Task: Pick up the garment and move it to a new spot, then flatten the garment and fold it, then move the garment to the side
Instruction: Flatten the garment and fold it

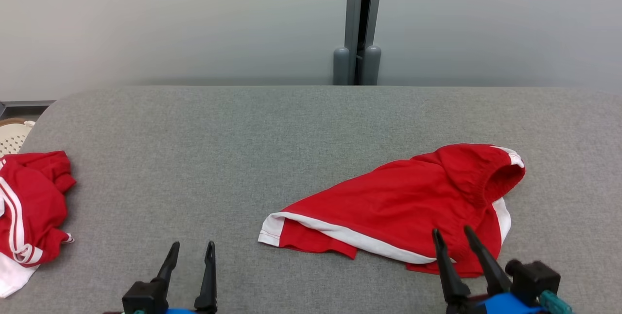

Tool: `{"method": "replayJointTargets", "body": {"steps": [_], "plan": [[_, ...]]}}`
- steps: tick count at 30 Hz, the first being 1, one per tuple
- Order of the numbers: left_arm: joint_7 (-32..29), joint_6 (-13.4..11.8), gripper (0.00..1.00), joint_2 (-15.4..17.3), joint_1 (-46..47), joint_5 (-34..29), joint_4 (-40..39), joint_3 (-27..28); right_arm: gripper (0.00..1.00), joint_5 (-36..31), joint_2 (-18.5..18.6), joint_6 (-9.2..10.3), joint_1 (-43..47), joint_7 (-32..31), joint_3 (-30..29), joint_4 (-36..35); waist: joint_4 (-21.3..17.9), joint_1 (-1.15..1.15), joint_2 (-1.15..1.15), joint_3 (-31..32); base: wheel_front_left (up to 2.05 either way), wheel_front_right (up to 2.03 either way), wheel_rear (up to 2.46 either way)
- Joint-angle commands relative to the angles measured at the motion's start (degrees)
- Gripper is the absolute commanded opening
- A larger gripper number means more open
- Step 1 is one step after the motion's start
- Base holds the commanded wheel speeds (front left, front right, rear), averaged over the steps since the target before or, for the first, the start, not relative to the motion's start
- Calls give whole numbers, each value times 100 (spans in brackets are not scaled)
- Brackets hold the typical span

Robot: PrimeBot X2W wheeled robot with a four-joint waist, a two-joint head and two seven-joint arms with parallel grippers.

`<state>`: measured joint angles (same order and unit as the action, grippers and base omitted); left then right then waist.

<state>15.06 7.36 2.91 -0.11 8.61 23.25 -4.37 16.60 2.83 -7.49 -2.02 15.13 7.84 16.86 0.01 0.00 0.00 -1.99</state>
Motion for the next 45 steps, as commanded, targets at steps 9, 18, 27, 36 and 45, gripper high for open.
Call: {"method": "replayJointTargets", "body": {"steps": [9, 18, 27, 36, 45], "plan": [[17, -18, 100, -1, -149, -28, -14, -239, 100, 348, 13, 0, 127, 3, -252, 813, 53, 0, 0, -89, 0, 0, 0], [17, 5, 100, -1, 6, -43, 13, -278, 100, 487, 12, 0, -331, 2, -469, 1538, 252, 0, 0, -275, 0, 0, 0], [17, 12, 100, -1, 73, 30, -66, -240, 0, 476, 18, 0, -624, 2, -634, 1080, 279, 0, 0, -487, 0, 0, 0], [17, 17, 100, -3, 246, 176, -118, -543, 0, 182, 13, 0, -1324, 2, -1075, 899, 272, 0, 0, -673, 0, 0, 0], [16, 17, 100, -2, 303, 255, -104, -876, 0, 160, 56, 0, -1426, 2, -975, 889, 70, 0, 0, -667, 0, 0, 0]]}}
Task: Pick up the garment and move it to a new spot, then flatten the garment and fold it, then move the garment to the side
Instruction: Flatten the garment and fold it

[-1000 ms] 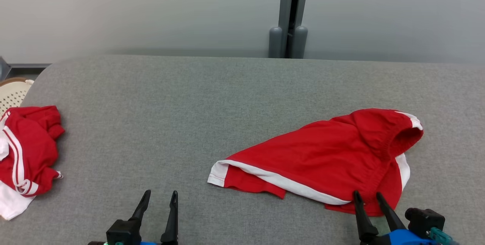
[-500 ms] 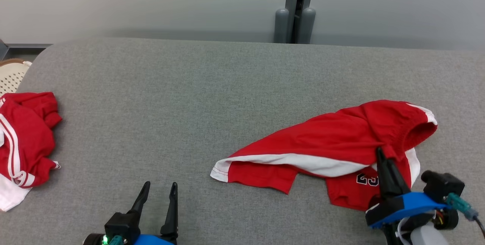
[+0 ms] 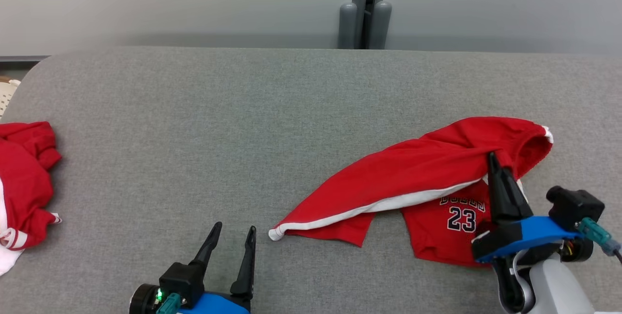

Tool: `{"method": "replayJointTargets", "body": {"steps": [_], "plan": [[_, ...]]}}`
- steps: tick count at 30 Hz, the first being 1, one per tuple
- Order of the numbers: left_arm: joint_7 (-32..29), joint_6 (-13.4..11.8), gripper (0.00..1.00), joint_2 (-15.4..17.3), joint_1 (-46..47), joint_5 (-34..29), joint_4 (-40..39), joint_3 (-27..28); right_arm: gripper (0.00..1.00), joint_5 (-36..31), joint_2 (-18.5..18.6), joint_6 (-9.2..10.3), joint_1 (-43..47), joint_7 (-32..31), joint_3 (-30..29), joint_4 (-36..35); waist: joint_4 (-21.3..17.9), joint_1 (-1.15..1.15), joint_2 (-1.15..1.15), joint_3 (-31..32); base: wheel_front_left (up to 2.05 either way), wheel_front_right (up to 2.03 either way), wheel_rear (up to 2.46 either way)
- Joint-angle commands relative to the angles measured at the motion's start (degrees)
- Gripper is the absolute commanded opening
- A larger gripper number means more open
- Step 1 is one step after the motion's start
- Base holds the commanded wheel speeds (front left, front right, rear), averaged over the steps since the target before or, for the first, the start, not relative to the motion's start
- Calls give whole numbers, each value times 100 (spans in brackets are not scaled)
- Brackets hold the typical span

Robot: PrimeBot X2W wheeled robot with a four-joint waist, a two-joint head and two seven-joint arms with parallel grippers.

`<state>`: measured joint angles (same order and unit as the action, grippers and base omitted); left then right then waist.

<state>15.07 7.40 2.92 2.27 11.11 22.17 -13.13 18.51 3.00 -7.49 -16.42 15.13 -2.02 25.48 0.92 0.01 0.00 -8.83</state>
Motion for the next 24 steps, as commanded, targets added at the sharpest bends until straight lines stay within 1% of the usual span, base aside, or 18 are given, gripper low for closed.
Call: {"method": "replayJointTargets", "body": {"steps": [1, 5, 7, 13, 14, 15, 16, 17, 20, 24], "plan": [[15, 13, 100, -1, 61, 1, 14, -8, 0, -19, 75, 0, 84, 2, 49, 100, -49, -1, 0, 23, 0, 0, 0], [16, 12, 100, -2, 58, -13, 40, -28, 0, 66, 261, 0, 214, -151, 170, 443, -146, -1, 0, 17, 0, 0, 0], [16, 12, 100, -1, 79, -25, 57, -30, 0, -92, 377, 0, 186, -251, 180, 617, -179, -1, 0, -4, 0, 0, 0], [16, 13, 100, -1, 179, -60, 116, -107, 0, -577, 320, 0, -205, -255, 139, 1192, -138, -1, 0, -101, 0, 0, 0], [15, 13, 100, -1, 195, -66, 128, -111, 22, -659, 287, 0, -273, -238, 140, 1286, -110, -1, 0, -115, 0, 0, 0], [16, 13, 100, 0, 199, -69, 137, -109, 47, -754, 277, 0, -335, -219, 147, 1392, -83, -1, 0, -124, 0, 0, 0], [15, 13, 100, -1, 198, -62, 144, -94, 96, -835, 267, 0, -388, -187, 134, 1499, -56, -1, 0, -130, 0, 0, 0], [15, 13, 100, -1, 204, -66, 145, -89, 100, -903, 254, 0, -439, -178, 102, 1609, -34, -1, 0, -132, 0, 0, 0], [15, 13, 100, 9, 161, -85, 156, -26, 100, -1209, 217, 0, -564, -90, -43, 1877, 15, -1, 0, -113, 0, 0, 0], [15, 13, 100, 12, 50, -100, 160, 53, 100, -1527, 176, 0, -504, -10, -339, 1950, 24, -1, 0, -23, 0, 0, 0]]}}
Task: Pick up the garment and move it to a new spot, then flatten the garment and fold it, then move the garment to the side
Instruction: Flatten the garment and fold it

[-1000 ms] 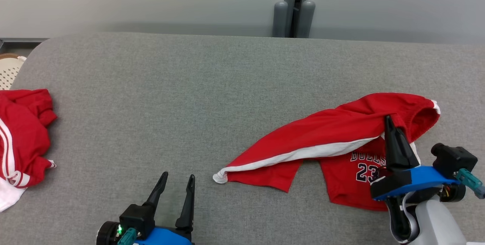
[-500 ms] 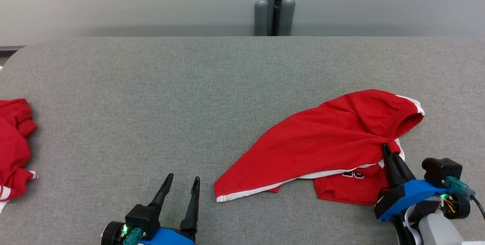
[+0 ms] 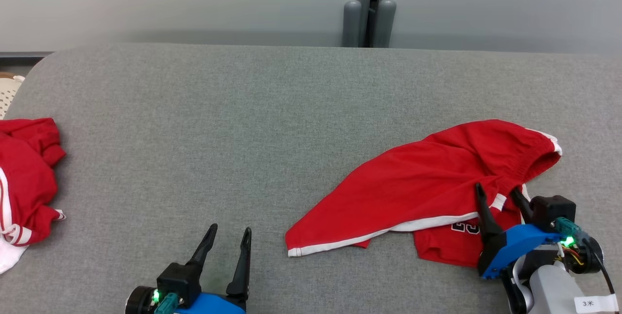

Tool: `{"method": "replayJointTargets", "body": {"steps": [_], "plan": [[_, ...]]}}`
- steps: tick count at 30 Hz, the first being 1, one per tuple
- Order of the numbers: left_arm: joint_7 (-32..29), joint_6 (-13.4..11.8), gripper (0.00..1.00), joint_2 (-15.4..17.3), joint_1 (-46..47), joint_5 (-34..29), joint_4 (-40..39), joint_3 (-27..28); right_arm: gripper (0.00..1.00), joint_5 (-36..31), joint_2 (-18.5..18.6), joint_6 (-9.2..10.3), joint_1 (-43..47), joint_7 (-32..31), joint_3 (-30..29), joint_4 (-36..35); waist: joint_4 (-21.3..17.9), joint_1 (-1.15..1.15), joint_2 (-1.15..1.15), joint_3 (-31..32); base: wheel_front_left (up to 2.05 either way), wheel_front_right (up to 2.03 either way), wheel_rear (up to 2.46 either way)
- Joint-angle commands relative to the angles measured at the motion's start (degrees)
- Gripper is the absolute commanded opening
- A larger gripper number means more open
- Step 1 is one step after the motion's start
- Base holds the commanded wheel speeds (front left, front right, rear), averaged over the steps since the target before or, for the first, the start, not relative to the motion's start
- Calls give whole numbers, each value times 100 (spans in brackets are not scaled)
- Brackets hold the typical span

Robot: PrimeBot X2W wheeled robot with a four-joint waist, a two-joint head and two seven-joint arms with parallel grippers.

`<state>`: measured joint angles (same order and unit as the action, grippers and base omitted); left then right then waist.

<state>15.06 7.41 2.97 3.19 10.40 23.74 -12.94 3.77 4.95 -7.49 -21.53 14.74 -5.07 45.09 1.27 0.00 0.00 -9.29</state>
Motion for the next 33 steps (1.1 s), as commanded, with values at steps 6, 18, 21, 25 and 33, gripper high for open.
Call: {"method": "replayJointTargets", "body": {"steps": [6, 18, 21, 25, 33], "plan": [[16, 12, 100, 3, -188, -28, -18, 174, 100, -168, -121, 0, 575, 46, -229, -618, -66, 0, 0, 208, 0, 0, 0], [17, 12, 100, -7, -354, -110, -153, 295, 100, 244, -202, 0, 1621, 47, -42, -2309, -124, 0, 0, 495, 0, 0, 0], [17, 12, 100, -6, -426, -147, -194, 315, 100, 281, -204, 0, 1806, 46, -8, -2630, -113, 0, 0, 564, 0, 0, 0], [16, 12, 100, -7, -500, -176, -217, 272, 100, 326, -204, 0, 1955, 47, 76, -2571, -87, 0, 0, 633, 0, 0, 0], [17, 12, 100, -8, -561, -114, -226, 233, 100, 326, -205, 0, 1993, 48, 137, -2479, -92, 0, 0, 651, 0, 0, 0]]}}
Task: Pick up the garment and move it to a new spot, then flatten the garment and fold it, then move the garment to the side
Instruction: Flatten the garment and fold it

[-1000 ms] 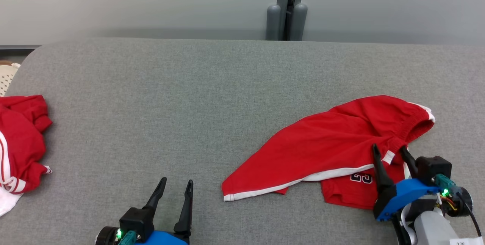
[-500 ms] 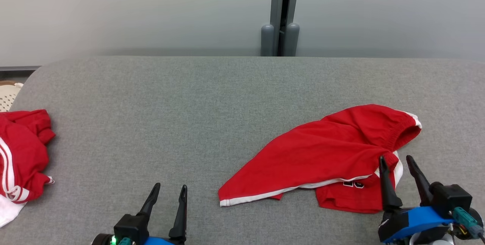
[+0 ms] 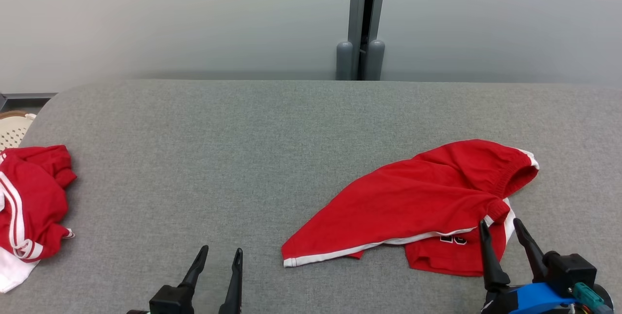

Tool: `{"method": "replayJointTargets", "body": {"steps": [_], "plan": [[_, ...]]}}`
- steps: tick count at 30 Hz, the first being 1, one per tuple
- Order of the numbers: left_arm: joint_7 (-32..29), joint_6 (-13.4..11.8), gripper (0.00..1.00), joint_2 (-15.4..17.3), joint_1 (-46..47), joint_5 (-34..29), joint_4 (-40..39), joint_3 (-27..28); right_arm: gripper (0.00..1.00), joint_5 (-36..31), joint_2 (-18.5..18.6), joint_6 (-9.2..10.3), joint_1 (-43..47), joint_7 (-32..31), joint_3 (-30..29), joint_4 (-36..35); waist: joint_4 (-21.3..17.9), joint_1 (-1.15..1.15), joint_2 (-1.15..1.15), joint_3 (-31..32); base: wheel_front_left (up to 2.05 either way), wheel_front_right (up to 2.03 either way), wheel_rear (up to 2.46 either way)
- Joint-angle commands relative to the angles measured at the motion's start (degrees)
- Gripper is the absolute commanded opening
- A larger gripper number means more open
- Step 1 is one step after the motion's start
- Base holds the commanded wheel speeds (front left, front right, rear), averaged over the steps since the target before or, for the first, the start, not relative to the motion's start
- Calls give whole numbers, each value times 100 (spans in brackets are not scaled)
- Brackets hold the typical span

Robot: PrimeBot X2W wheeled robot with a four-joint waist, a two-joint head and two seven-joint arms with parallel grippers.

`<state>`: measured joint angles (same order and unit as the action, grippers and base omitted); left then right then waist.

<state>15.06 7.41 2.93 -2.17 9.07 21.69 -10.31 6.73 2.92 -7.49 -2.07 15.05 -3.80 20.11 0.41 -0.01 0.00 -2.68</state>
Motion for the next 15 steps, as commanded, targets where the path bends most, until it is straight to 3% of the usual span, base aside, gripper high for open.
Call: {"method": "replayJointTargets", "body": {"steps": [1, 15], "plan": [[16, 12, 100, -5, -14, 38, -15, -62, 100, 12, -2, 0, 37, 17, 15, 38, -12, 1, 0, -20, 0, 0, 0], [17, 12, 100, -2, 407, 340, 348, -853, 100, -128, -1, 0, -292, 17, 40, 269, -108, 1, 0, -563, 0, 0, 0]]}}
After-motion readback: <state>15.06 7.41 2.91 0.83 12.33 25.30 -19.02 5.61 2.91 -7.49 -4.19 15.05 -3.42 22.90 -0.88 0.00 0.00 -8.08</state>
